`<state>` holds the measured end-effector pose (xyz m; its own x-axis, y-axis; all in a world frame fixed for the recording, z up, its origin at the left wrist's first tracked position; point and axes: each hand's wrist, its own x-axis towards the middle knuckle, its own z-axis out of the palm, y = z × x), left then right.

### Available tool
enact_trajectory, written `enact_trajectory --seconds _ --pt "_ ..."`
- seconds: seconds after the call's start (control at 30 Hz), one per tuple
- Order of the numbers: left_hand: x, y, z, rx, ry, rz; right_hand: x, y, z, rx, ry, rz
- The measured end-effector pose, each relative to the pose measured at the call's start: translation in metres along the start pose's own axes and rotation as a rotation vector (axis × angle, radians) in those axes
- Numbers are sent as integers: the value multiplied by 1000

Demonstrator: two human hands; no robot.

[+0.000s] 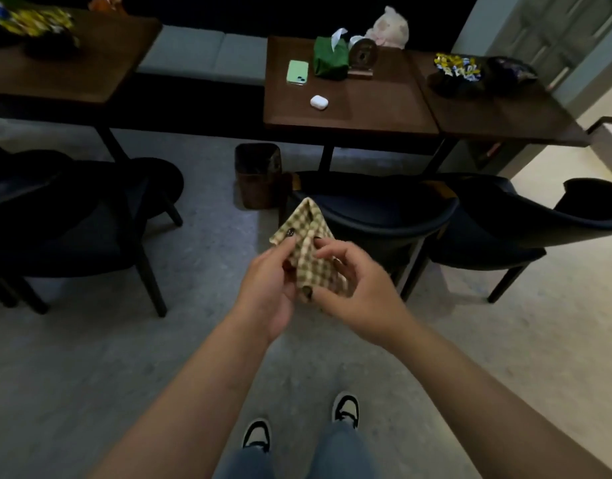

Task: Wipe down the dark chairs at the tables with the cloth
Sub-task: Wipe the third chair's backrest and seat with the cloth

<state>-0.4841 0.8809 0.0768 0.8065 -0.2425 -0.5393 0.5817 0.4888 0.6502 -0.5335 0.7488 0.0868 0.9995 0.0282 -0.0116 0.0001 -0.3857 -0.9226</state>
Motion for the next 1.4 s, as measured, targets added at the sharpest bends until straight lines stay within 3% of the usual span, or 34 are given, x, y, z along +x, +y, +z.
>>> enact_trajectory --seconds 0.07,0.13,0.27,0.4,0.53,0.63,0.73,0.87,1.03,1.23,1.4 --pt "-15 7 -12 -93 -30 -126 -10 -1 20 -197 -22 -74" --pt "-25 11 -24 -140 -58 -174 -17 -2 37 -233 -12 -121" --pt "-35 11 -46 -170 0 -79 -15 -2 53 -69 174 -79" --pt "-47 7 -70 87 142 107 -7 -8 58 108 317 148" --pt "-58 4 -82 201 191 140 -3 -16 69 63 413 165" --pt "-62 7 -85 174 133 123 -3 -25 89 52 332 81" --pt "-58 25 -103 135 79 121 9 -33 121 40 126 70" --pt "-32 78 -154 14 -50 43 57 -48 172 110 40 151" --pt "26 169 -233 71 -195 -31 150 -67 256 246 142 307" --pt "99 272 -313 342 -65 -81 257 -74 346 554 263 575" --pt "148 333 -359 584 91 9 312 -71 380 589 341 689"
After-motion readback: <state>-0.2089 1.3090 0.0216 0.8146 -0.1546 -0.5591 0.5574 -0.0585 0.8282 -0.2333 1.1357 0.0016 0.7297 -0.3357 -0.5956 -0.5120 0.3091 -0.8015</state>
